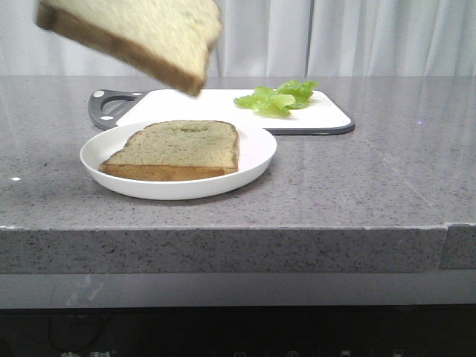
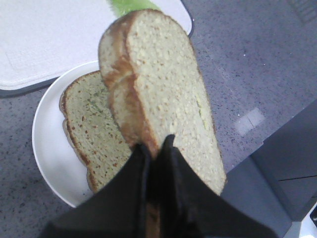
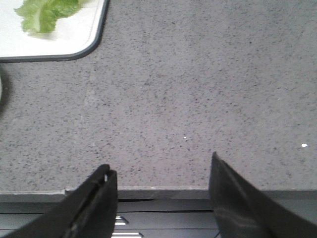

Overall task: Left arm grabs bread, right arm adds lettuce
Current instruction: 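Lift the top bread slice with the left gripper away from the plate, then lower the right gripper onto the lettuce leaf and grasp it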

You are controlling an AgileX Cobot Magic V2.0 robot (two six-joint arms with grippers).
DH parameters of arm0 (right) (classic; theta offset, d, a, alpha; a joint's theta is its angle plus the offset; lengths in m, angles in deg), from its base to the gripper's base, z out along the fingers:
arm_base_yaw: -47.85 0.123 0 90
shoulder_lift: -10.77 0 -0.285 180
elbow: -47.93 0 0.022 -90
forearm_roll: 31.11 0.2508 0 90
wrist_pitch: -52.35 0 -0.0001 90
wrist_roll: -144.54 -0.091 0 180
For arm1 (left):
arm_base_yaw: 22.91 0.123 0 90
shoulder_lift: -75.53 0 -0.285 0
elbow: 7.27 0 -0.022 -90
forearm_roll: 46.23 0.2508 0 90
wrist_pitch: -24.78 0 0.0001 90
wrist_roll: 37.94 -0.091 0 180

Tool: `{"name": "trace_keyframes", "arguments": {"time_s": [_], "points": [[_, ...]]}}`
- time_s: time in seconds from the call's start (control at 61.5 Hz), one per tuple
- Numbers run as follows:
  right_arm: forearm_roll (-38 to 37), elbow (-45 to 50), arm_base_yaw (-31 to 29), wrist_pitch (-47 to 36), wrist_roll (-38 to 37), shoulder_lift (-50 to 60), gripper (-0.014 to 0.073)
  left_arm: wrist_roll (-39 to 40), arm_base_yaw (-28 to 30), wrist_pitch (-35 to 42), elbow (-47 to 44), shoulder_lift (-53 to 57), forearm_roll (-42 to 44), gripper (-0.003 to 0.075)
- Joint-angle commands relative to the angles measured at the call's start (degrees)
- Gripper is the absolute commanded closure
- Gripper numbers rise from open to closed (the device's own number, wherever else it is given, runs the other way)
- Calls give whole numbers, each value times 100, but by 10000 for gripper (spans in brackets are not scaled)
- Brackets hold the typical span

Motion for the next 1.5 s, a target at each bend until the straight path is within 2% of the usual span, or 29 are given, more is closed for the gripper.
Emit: {"name": "trace_keyframes", "arguments": {"time_s": [0.0,0.179,0.293,0.504,0.667,0.862,1.041,1.48], "points": [[179,-154,-25,-358,20,-52,155,24,59,308,-144,689,-162,741],[465,-154,-25,-547,32,-132,155,71,535,367,-992,1801,-92,741],[892,-154,18,-637,317,-483,155,75,938,367,-1402,2310,-77,741],[2162,-460,18,-847,1508,-1583,155,88,1797,289,-1828,2735,3,741],[3031,-969,18,-944,2322,-2516,155,88,2142,50,-1841,2758,31,741],[3992,-1834,18,-897,3127,-3732,155,88,2289,75,-1841,2758,62,741],[4566,-2708,18,-877,3509,-4806,155,88,2289,164,-1841,2758,108,741],[4800,-5400,271,-744,3626,-7673,155,88,2289,239,-1841,2758,140,741]]}}
